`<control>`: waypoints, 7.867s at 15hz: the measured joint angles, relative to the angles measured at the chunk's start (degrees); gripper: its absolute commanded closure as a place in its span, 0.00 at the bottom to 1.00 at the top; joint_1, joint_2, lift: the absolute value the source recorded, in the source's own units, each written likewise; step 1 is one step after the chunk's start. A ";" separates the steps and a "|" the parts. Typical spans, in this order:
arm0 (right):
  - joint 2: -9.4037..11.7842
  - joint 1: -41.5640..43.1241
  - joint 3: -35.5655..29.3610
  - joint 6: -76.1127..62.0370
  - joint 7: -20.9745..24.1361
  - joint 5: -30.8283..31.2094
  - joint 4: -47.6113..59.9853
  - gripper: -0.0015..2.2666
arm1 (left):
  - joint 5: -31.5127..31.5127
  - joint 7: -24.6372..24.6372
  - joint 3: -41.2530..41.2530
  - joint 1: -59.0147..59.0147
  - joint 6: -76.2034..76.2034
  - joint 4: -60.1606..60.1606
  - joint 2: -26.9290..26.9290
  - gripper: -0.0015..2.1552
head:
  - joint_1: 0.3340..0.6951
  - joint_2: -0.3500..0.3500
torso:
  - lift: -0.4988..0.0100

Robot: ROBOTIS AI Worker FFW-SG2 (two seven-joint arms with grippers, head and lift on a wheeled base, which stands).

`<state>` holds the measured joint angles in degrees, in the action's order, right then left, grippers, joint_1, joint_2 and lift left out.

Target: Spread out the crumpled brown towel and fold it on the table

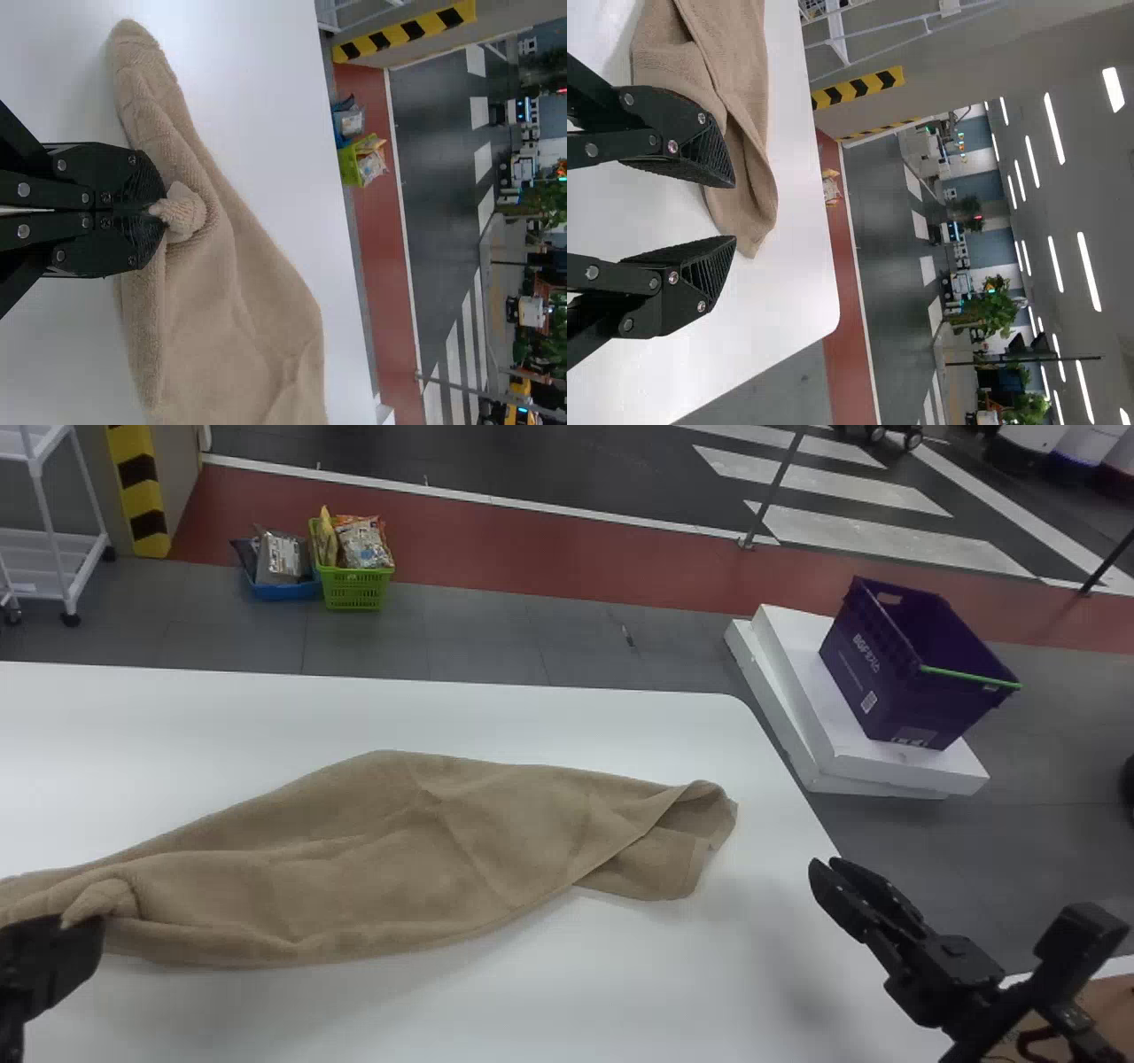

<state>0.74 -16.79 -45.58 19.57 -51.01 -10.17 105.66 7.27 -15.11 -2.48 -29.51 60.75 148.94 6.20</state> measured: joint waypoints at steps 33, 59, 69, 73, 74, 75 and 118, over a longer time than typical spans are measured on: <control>10.19 22.53 15.24 4.37 -3.79 16.30 -24.28 0.15 | -8.85 -1.59 12.43 4.75 16.55 11.17 -2.16 0.56 | 1.00 0.21 | 0.73; 7.41 20.42 11.40 19.32 -7.15 19.52 1.11 0.74 | -11.21 -2.25 16.95 10.89 24.37 11.22 -3.21 0.56 | 1.00 0.22 | 0.73; 9.65 22.20 7.78 31.61 -8.36 19.96 20.14 0.74 | -14.08 -2.56 18.83 21.79 29.21 17.35 -3.49 0.56 | 0.77 0.18 | 0.73; 10.99 24.05 5.45 31.47 -7.62 19.30 18.81 0.74 | -14.27 -2.34 18.84 23.32 29.21 16.55 -3.63 0.56 | 0.69 0.13 | 0.73; 11.26 24.35 6.00 31.24 -6.82 19.64 17.56 0.74 | -14.13 -2.16 18.72 24.44 29.21 15.44 -3.62 0.56 | 0.69 0.13 | 0.73; 11.37 25.00 7.18 30.73 -5.98 20.38 15.86 0.74 | -13.90 -1.84 18.39 26.04 29.21 13.70 -3.62 0.56 | 0.68 0.14 | 0.73; 10.48 -16.32 6.16 0.76 -25.52 20.94 14.87 0.72 | -10.86 -5.64 29.29 -6.26 21.12 3.09 -5.51 0.47 | 1.00 0.38 | 0.73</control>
<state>11.22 -33.11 -39.42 20.33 -76.53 10.77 120.52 -3.59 -20.74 26.81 -35.77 81.88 152.03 0.69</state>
